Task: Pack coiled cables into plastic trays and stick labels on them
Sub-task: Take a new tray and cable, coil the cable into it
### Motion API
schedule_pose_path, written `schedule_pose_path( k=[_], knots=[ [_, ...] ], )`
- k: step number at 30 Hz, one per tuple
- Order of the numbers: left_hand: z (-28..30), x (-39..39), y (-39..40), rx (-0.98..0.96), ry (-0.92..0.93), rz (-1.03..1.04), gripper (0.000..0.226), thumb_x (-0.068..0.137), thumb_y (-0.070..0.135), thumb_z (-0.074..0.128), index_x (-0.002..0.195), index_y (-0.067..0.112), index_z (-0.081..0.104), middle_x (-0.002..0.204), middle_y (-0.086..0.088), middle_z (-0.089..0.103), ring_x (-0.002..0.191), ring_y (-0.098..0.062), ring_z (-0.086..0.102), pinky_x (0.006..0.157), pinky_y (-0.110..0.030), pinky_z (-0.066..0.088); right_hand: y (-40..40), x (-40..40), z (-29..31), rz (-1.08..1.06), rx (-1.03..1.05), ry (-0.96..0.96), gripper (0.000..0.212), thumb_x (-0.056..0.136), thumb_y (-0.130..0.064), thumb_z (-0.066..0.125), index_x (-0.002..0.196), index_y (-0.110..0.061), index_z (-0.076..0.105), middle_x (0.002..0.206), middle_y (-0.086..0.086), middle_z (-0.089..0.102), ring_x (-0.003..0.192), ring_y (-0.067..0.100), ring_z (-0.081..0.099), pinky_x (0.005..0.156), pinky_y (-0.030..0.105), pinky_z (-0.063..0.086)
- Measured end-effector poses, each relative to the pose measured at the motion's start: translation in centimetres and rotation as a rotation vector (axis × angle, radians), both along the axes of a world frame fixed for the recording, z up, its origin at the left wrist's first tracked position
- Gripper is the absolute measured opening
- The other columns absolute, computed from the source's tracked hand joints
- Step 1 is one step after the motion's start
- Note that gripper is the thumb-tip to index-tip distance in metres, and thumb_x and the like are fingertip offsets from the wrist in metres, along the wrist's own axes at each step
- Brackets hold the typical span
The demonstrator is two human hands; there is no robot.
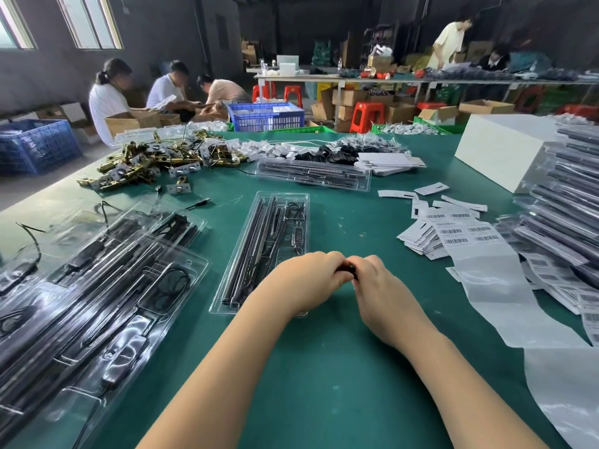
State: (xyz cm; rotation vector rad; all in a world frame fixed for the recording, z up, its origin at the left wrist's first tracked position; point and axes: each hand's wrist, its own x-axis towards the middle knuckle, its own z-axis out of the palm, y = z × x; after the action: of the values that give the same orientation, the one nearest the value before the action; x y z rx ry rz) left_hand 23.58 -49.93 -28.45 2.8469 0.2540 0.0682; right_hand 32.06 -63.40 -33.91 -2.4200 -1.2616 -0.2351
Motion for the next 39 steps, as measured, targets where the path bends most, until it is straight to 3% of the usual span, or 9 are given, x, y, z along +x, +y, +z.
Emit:
schedule_pose_path(
  k=[3,8,11,13,16,22,31,34,39],
  knots=[
    [-0.4,0.3,-0.2,0.110,-0.074,0.080,0.031,0.103,0.041,0.029,0.105,0.015,0.045,0.104,-0.007,0.063,0.094,-0.031,0.058,0.066,-0.036,0.036,0.2,-0.4,0.3,0.016,0.052,0.031,0.036,0.102,-0.025,0.040,0.137,-0.020,0.042,0.109,0.004,0.052,0.091,0.029,0.054,0.070,0.037,0.037],
    [-1.1,0.5,-0.5,-0.218,-0.189,0.107,0.023,0.100,0.042,0.038,0.107,0.020,0.043,0.095,-0.002,0.062,0.089,-0.029,0.058,0.070,-0.034,0.039,0.3,-0.4,0.8,-0.110,-0.044,-0.060,0.034,0.102,-0.041,0.032,0.116,-0.017,0.051,0.103,0.001,0.055,0.088,0.028,0.057,0.065,0.038,0.039],
    [-1.0,0.2,0.9,-0.414,-0.163,0.072,0.048,0.088,0.056,0.054,0.123,0.024,0.042,0.101,0.007,0.058,0.092,-0.016,0.056,0.080,-0.030,0.042,0.3,-0.4,0.5,-0.171,-0.012,-0.037,0.030,0.102,-0.038,0.030,0.102,-0.014,0.048,0.097,0.003,0.056,0.081,0.034,0.058,0.060,0.037,0.030],
    [-1.0,-0.3,2.6,-0.320,-0.094,0.055,0.066,0.079,0.060,0.063,0.133,0.026,0.046,0.116,0.010,0.057,0.107,-0.009,0.053,0.094,-0.025,0.040,0.1,0.0,0.3,-0.224,0.077,0.056,0.027,0.102,-0.035,0.032,0.095,-0.013,0.045,0.091,0.004,0.055,0.078,0.037,0.056,0.060,0.038,0.033],
    [-1.6,-0.7,4.4,-0.168,-0.128,0.080,0.044,0.088,0.043,0.063,0.129,0.027,0.058,0.128,0.010,0.060,0.120,-0.008,0.052,0.097,-0.019,0.034,-0.2,0.7,0.2,-0.282,0.227,0.201,0.030,0.103,-0.033,0.031,0.083,-0.013,0.040,0.075,0.000,0.047,0.072,0.034,0.050,0.063,0.039,0.035],
    [-2.5,-0.1,2.9,-0.071,-0.301,0.178,0.021,0.095,0.041,0.053,0.107,0.032,0.069,0.101,0.013,0.071,0.095,-0.012,0.063,0.083,-0.030,0.050,0.0,0.4,0.0,-0.272,0.380,0.362,0.028,0.104,-0.030,0.032,0.086,-0.014,0.046,0.069,-0.002,0.050,0.070,0.028,0.052,0.070,0.039,0.038],
    [-3.3,0.9,-0.3,-0.527,-0.472,0.156,0.028,0.087,0.021,0.057,0.109,0.034,0.069,0.075,0.007,0.071,0.063,-0.006,0.060,0.065,-0.023,0.051,0.9,-0.6,-0.1,-0.205,0.617,0.583,0.031,0.103,-0.032,0.034,0.081,-0.018,0.049,0.066,-0.001,0.050,0.064,0.020,0.051,0.066,0.038,0.044],
    [-3.5,1.1,-1.1,-0.525,-0.579,0.149,0.015,0.089,0.021,0.060,0.093,0.023,0.075,0.066,0.007,0.067,0.055,-0.007,0.054,0.056,-0.021,0.046,1.5,-1.1,-0.2,-0.172,0.658,0.618,0.032,0.104,-0.031,0.035,0.078,-0.019,0.050,0.069,-0.003,0.054,0.061,0.002,0.050,0.061,0.017,0.041],
    [-4.0,1.0,-1.3,-0.637,-0.625,0.199,0.022,0.091,0.019,0.064,0.112,0.020,0.072,0.081,0.008,0.073,0.070,-0.010,0.067,0.074,-0.031,0.055,2.1,-1.8,-0.1,-0.157,0.734,0.621,0.030,0.104,-0.026,0.035,0.078,-0.022,0.050,0.083,0.000,0.056,0.080,0.009,0.052,0.070,0.011,0.038]
  ],
)
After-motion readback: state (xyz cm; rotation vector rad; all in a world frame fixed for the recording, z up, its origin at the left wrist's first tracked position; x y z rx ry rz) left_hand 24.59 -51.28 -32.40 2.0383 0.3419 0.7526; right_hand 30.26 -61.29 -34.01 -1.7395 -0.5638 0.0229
